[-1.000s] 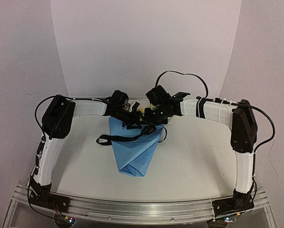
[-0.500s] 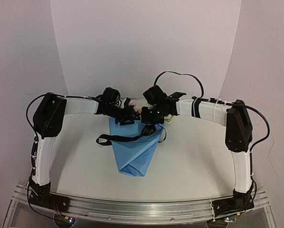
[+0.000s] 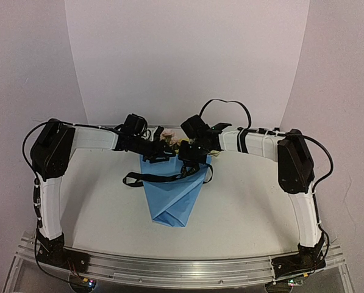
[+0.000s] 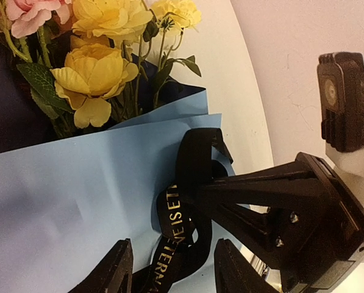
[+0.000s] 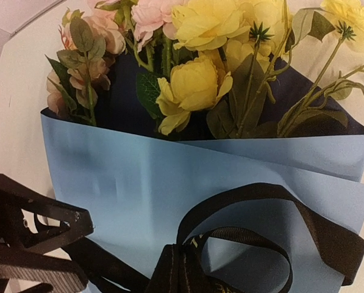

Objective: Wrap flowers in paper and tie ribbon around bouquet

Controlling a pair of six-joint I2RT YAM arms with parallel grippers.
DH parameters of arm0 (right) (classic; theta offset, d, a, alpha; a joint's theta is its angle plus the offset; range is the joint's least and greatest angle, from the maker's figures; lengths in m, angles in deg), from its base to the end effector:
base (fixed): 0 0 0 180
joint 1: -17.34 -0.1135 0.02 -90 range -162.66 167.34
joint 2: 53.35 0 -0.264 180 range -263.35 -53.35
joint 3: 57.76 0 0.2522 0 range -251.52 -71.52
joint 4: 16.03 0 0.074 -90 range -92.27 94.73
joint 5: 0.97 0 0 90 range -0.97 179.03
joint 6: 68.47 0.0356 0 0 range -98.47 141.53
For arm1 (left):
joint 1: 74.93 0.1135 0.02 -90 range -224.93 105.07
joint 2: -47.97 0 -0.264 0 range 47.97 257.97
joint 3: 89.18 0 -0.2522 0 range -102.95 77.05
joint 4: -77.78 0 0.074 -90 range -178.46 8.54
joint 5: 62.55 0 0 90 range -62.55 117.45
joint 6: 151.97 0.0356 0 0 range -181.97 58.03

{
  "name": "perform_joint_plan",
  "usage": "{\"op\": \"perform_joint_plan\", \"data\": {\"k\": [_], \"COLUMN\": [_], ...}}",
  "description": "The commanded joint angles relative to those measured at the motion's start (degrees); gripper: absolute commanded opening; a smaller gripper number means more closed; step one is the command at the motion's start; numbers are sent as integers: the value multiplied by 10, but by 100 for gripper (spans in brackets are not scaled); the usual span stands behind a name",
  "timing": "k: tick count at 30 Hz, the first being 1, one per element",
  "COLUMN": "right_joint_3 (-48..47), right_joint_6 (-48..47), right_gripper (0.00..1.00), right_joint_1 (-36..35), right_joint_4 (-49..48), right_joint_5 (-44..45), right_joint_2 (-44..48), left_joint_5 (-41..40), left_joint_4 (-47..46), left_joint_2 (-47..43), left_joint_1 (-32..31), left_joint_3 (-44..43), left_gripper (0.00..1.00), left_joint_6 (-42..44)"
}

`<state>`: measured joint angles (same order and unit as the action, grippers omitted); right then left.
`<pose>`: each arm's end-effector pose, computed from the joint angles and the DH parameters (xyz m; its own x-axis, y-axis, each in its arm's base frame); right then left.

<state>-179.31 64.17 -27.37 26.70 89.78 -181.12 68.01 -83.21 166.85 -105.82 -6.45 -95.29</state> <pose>0.3588 0.3545 0.2122 -0.8666 0.0952 -0.4898 -0.1499 0.8866 0.4376 0.3817 -0.2553 0.1860 -0.9138 0.0604 -0.4017 0.3730 0.5167 -0.7707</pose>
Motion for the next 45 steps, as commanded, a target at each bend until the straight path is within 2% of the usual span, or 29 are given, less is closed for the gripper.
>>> {"op": "perform_joint_plan", "data": {"k": [1, 9, 22, 30, 33, 36, 41, 45], "right_joint_3": [-24, -16, -2, 13, 18, 26, 67, 100], "right_joint_6": [41, 77, 88, 73, 68, 59, 37, 36], "right_gripper": [1, 1, 1, 3, 3, 9, 21, 21], "right_joint_1": [12, 19, 19, 19, 19, 19, 19, 19], "right_joint_4": [-28, -55, -69, -84, -88, -89, -89, -89], "right_joint_5": [-30, -73, -95, -110, -115, -109, -82, -70], "right_joint_2": [-8, -2, 0, 8, 10, 17, 50, 71], "left_joint_5": [14, -3, -48, -40, -39, -50, -61, -68], "left_joint_4": [-15, -5, 45, 43, 41, 40, 34, 30], "left_joint_2": [-25, 1, 43, 52, 55, 53, 47, 47], "left_joint_1": [-12, -38, -46, -46, -46, -46, -41, -37], "left_joint_3": [-3, -31, -94, -99, -100, -98, -93, -91], "left_gripper": [48, 46, 32, 17, 8, 0, 0, 0], "left_joint_6": [28, 29, 42, 43, 41, 41, 39, 31]}}
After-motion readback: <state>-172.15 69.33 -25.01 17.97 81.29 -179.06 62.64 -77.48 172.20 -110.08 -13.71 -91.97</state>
